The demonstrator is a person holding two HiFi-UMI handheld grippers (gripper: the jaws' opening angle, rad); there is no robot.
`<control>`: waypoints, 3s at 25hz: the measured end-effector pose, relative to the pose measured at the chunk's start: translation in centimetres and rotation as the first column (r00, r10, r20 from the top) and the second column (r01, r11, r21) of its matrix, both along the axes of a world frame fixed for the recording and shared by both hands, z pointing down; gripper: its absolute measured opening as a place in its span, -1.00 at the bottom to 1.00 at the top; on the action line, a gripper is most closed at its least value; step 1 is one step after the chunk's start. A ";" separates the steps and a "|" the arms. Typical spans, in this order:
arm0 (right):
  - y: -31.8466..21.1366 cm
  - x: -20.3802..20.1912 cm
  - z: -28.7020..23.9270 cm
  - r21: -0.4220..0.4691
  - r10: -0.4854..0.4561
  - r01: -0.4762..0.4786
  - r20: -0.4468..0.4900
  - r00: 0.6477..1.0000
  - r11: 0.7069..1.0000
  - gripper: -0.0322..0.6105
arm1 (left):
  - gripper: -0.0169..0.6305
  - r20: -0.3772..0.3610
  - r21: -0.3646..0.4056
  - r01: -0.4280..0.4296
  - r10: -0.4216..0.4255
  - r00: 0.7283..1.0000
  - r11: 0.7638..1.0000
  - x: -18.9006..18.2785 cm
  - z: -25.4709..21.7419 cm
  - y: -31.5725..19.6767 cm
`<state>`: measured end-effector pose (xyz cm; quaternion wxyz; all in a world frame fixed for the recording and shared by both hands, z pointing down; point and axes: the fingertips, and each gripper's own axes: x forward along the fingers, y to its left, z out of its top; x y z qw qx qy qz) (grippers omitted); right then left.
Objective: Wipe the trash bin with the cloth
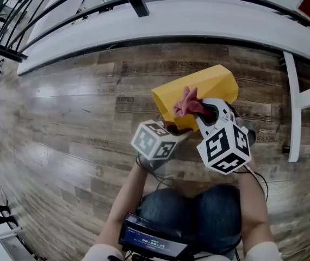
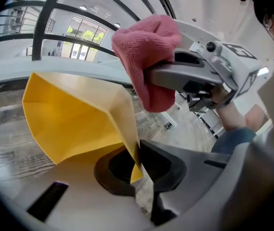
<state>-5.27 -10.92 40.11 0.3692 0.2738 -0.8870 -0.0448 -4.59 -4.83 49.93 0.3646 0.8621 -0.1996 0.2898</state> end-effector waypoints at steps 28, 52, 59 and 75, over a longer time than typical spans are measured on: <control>-6.1 15.1 11.0 -0.010 0.454 -0.472 -0.258 0.853 0.881 -0.77 | -0.87 0.098 0.005 -0.006 0.005 0.995 1.000 -0.1 -0.4 1.4; 3.0 -0.9 4.7 -0.061 -0.068 0.063 -0.091 0.994 0.996 -0.76 | -0.86 -0.007 -0.062 0.121 -0.121 0.993 0.991 -0.6 -1.3 0.5; 0.0 3.5 7.2 -0.064 0.093 -0.103 -0.132 0.987 0.993 -0.76 | -0.85 -0.009 -0.064 0.130 -0.131 0.991 0.989 -0.8 -1.2 0.6; -5.5 13.8 12.2 -0.020 0.448 -0.461 -0.204 0.870 0.887 -0.77 | -0.84 -0.002 -0.057 0.119 -0.119 0.993 0.991 -0.7 -1.9 0.8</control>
